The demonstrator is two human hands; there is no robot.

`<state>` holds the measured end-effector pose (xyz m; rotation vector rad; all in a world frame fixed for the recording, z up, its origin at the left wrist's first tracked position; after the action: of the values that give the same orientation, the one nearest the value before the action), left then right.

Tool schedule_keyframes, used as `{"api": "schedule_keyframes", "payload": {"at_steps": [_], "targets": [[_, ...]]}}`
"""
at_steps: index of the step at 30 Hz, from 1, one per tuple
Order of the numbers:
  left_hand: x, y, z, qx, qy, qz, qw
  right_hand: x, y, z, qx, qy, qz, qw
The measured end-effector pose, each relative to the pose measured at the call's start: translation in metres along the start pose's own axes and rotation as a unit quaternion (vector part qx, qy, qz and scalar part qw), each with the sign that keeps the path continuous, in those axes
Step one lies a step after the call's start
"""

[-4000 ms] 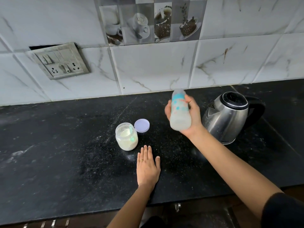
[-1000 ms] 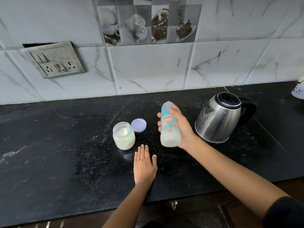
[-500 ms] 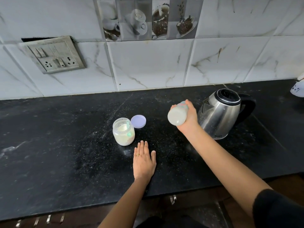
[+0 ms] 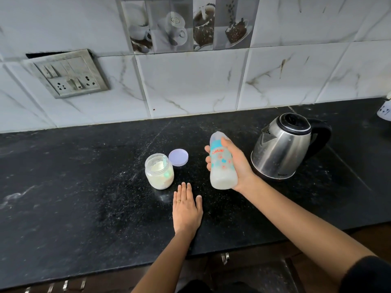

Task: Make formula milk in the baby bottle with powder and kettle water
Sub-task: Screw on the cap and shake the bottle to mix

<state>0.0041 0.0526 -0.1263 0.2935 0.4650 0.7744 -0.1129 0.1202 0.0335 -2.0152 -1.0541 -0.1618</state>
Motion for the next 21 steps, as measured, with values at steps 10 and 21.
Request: {"api": "schedule_keyframes", "payload": {"at_steps": [10, 21], "targets": [[0.0, 0.0, 0.001, 0.006, 0.002, 0.008, 1.0, 0.0, 0.0, 0.002, 0.004, 0.01, -0.003, 1.0], [-0.001, 0.001, 0.003, 0.0, 0.003, 0.003, 1.0, 0.0, -0.004, -0.005, 0.011, -0.055, 0.021, 0.998]]}}
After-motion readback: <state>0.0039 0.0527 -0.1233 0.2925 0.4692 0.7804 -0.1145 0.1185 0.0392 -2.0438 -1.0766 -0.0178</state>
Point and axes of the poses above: each hand's wrist, its own x-axis away from the middle knuckle, its own z-axis out of the back of the hand, y = z × x, the point moved 3 cm from there along -x, towards the middle knuckle, and after that the axes turned 15 degrees about y, right-handed, at the moved point
